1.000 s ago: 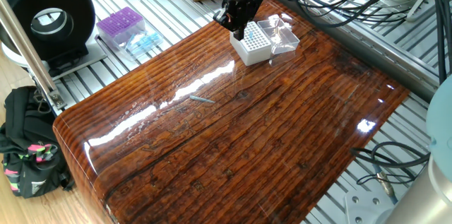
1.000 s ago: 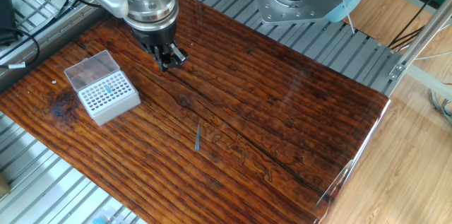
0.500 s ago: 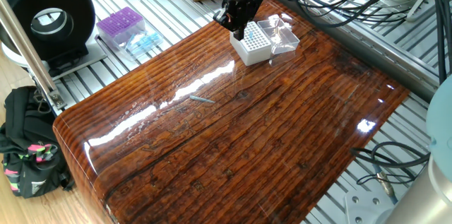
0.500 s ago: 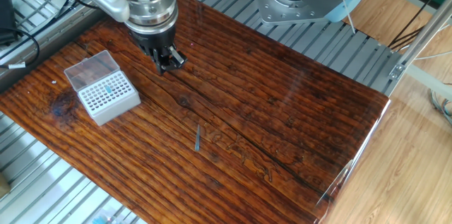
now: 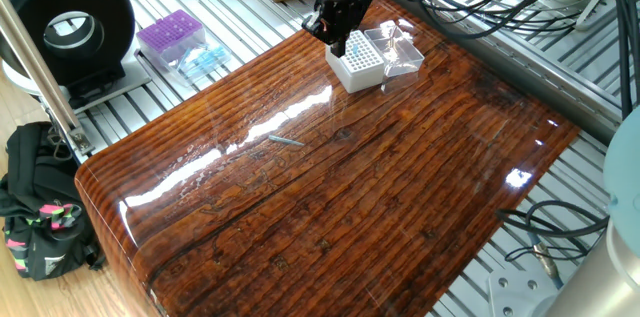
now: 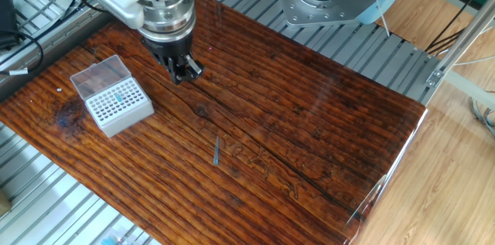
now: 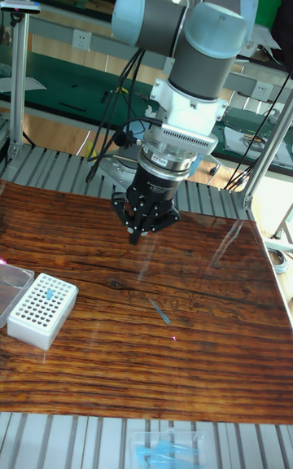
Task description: Insert a medium pipette tip into the holder for medium pipette tips
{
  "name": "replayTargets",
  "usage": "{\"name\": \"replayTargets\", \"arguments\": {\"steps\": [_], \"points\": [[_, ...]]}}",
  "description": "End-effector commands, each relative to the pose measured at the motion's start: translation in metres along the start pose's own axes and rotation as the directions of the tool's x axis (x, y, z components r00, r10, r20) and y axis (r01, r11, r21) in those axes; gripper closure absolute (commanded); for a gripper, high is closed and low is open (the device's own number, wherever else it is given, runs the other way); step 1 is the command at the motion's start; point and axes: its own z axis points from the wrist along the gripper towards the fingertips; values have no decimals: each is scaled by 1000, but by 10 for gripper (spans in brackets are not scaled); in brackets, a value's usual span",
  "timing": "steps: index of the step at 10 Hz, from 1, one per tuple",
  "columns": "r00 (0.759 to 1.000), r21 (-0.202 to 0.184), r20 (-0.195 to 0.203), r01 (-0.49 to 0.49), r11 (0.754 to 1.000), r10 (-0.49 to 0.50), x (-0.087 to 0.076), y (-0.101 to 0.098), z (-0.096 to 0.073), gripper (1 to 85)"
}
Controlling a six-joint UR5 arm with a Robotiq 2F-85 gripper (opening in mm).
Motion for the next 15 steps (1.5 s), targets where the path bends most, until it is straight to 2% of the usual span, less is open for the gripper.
{"name": "replayTargets", "arguments": {"steps": [1, 3, 5, 7, 8, 9, 10, 11, 12, 13, 14, 15], "points": [[997, -32, 72, 18, 999, -15, -16, 20, 5, 847], [989, -60, 131, 71, 996, -62, -29, 40, 15, 847], [981, -69, 136, 146, 987, -136, -24, 57, 28, 847], [977, -108, 139, 176, 978, -160, -18, 79, 32, 847], [974, -85, 136, 191, 978, -179, -17, 75, 33, 847], [968, -38, 129, 223, 974, -216, -17, 64, 34, 847], [964, -25, 122, 239, 971, -235, -15, 61, 35, 847], [957, -38, 149, 258, 965, -250, -19, 71, 36, 847], [950, -26, 164, 275, 961, -267, -21, 72, 37, 847], [952, -1, 135, 277, 961, -275, -13, 67, 40, 847], [958, -36, 80, 280, 959, -276, 4, 74, 43, 847], [946, -61, 81, 318, 946, -313, 6, 80, 42, 847]]}}
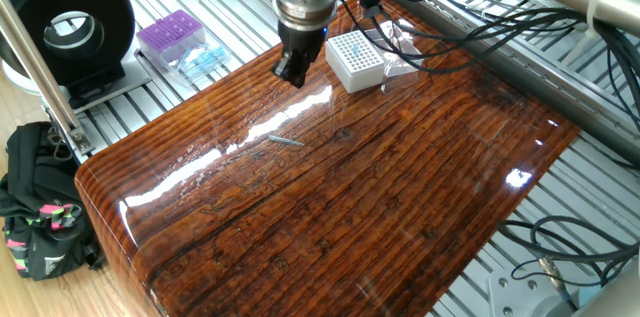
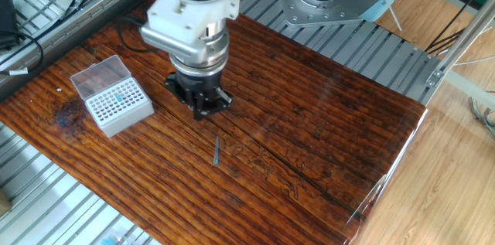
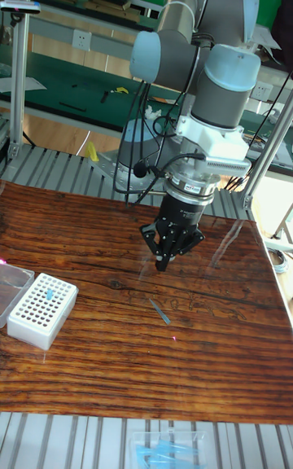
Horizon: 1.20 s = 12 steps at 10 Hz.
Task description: Insert a medium pipette tip into the holder for medium pipette tips
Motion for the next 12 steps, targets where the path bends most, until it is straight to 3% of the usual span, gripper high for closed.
{"name": "replayTargets", "arguments": {"steps": [1, 2, 3, 4, 6, 8, 10, 11, 12], "points": [[993, -54, -57, 96, 994, -99, 15, 12, -3, 847], [990, 6, -41, 137, 991, -137, 11, -8, -1, 847], [987, 82, -56, 153, 985, -149, 15, -27, 4, 847], [992, 43, -35, 125, 991, -123, 15, -12, 9, 847], [991, 9, 8, 134, 991, -135, 5, 1, 10, 847], [984, 36, -41, 174, 984, -173, 16, -8, 10, 847], [987, 10, -33, 156, 988, -155, 15, 0, 10, 847], [988, 16, -24, 152, 988, -151, 13, -2, 10, 847], [988, -6, -25, 152, 988, -152, 14, 4, 10, 847]]}}
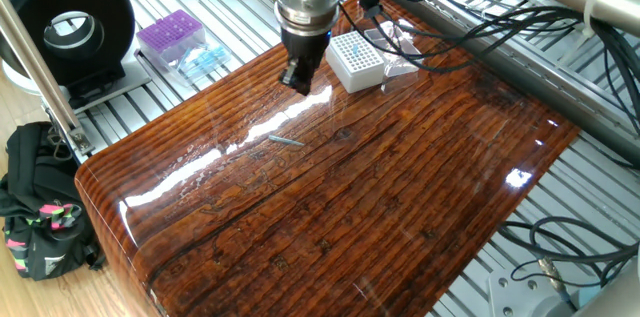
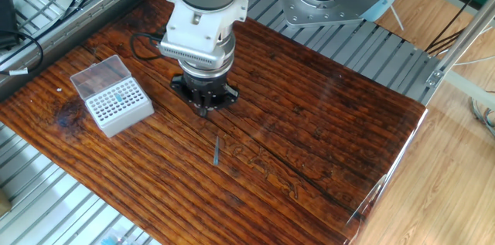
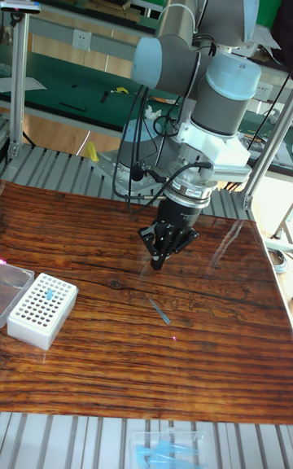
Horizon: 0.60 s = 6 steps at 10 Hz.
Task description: Insert a medium pipette tip into the holder for medium pipette tips
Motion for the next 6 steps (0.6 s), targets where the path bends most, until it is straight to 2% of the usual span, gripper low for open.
{"name": "replayTargets", "arguments": {"steps": [1, 2, 3, 4, 5, 6], "points": [[1000, -42, -4, -2, 999, 2, 1, 10, -1, 847], [1000, -50, -9, -11, 999, 11, 3, 12, -1, 847], [1000, -34, -3, -18, 999, 18, 1, 8, -1, 847], [999, -43, 16, -30, 999, 31, -4, 10, -1, 847], [999, -51, 17, -34, 998, 35, -5, 12, -1, 847], [1000, -29, -16, -16, 999, 16, 4, 7, -1, 847]]}}
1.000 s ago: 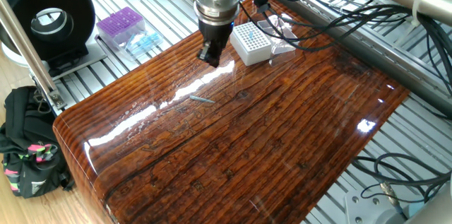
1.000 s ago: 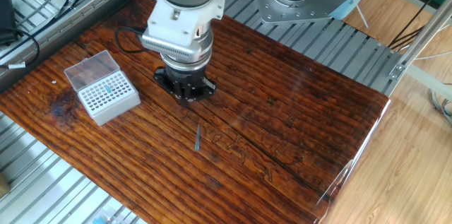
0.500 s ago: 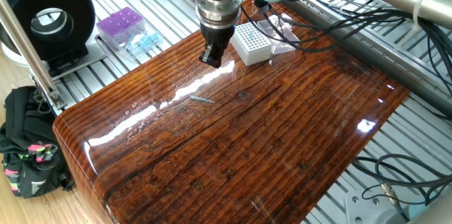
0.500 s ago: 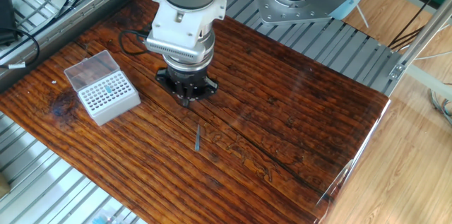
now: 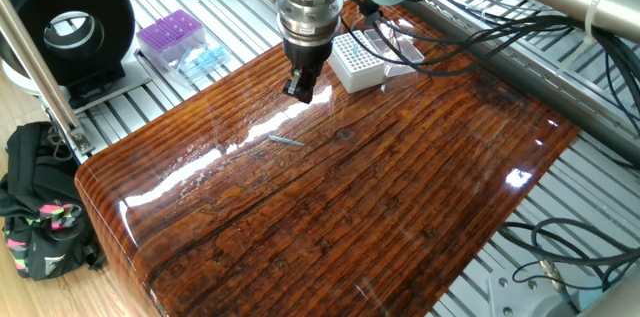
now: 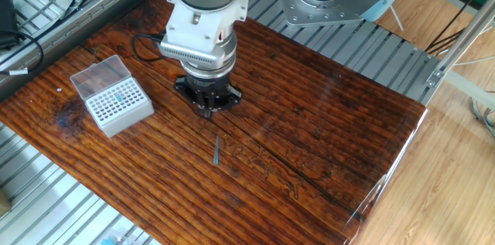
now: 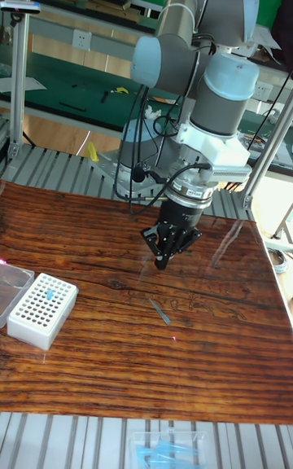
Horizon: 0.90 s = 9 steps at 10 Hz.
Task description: Insert a medium pipette tip into the holder for medium pipette tips
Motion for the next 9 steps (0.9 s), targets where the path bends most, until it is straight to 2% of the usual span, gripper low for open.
{"name": "replayTargets", "arguments": {"steps": [1, 2, 3, 4, 5, 6, 7, 8, 9], "points": [[999, -17, -34, -15, 1000, 15, 9, 4, -1, 847], [997, -38, -78, -8, 999, 5, 20, 9, -2, 847], [992, -18, -125, 13, 1000, -15, 33, 3, -3, 847], [985, 39, -161, 67, 997, -60, 41, -14, -5, 847], [982, 44, -186, 45, 998, -36, 48, -14, -6, 843], [978, 62, -203, 56, 997, -42, 56, -19, -10, 797], [980, -2, -191, 64, 998, -63, 47, -7, -7, 740], [989, -57, -144, 27, 998, -35, 16, 4, 6, 740], [989, -46, -139, 47, 998, -53, -9, -3, 20, 843]]}}
